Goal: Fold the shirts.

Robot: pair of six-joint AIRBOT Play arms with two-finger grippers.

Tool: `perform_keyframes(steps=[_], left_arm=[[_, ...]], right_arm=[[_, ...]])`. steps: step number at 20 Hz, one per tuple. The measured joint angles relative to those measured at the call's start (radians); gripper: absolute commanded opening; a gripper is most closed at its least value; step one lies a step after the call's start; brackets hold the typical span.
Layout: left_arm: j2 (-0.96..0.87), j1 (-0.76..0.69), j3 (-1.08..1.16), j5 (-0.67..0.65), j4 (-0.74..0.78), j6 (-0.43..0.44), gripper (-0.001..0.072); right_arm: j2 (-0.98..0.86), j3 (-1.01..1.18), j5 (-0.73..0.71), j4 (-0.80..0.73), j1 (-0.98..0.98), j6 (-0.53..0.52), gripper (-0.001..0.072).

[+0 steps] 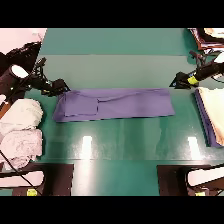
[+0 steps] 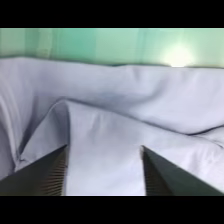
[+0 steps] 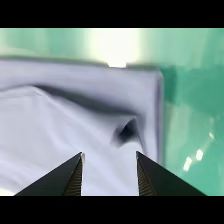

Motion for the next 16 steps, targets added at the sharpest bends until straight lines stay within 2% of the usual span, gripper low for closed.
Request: perform_keyframes(steps=[1,2,3,4,6,7,8,11,15,16], left_arm=[[-0.004,0.001,0.016,-0.016,0.0,0.001,0.0494],[-0.007,0.002,0.034,-0.035,0.002,0.001,0.0359],[-0.009,0.002,0.052,-0.058,0.002,0.0,0.0121],[-0.01,0.0,0.07,-0.08,0.002,0.001,0.0024],[-0.012,-0.008,0.094,-0.112,-0.003,0.011,0.0023],[-0.013,-0.018,0.101,-0.125,-0.012,0.018,0.0023],[-0.013,-0.035,0.107,-0.134,-0.019,0.022,0.0023],[-0.014,-0.106,0.115,-0.138,-0.028,0.029,0.0023],[-0.017,-0.219,0.119,-0.078,-0.032,0.008,0.0022],[-0.02,-0.247,0.119,-0.063,-0.032,-0.003,0.0023]], right_arm=[[-0.011,0.015,0.011,0.009,-0.009,0.0,0.0385],[-0.019,0.025,0.031,0.022,-0.022,-0.01,0.0385],[-0.024,0.027,0.053,0.032,-0.036,-0.024,0.0385],[-0.027,0.021,0.079,0.04,-0.055,-0.04,0.0385],[-0.031,-0.014,0.113,0.046,-0.097,-0.07,0.0395],[-0.032,-0.043,0.127,0.053,-0.12,-0.084,0.0509],[-0.034,-0.075,0.132,0.06,-0.142,-0.1,0.056],[-0.047,-0.181,0.125,0.14,-0.202,-0.152,0.0554],[-0.103,-0.267,0.115,0.262,-0.223,-0.204,0.0546],[-0.116,-0.276,0.118,0.29,-0.212,-0.214,0.0473]])
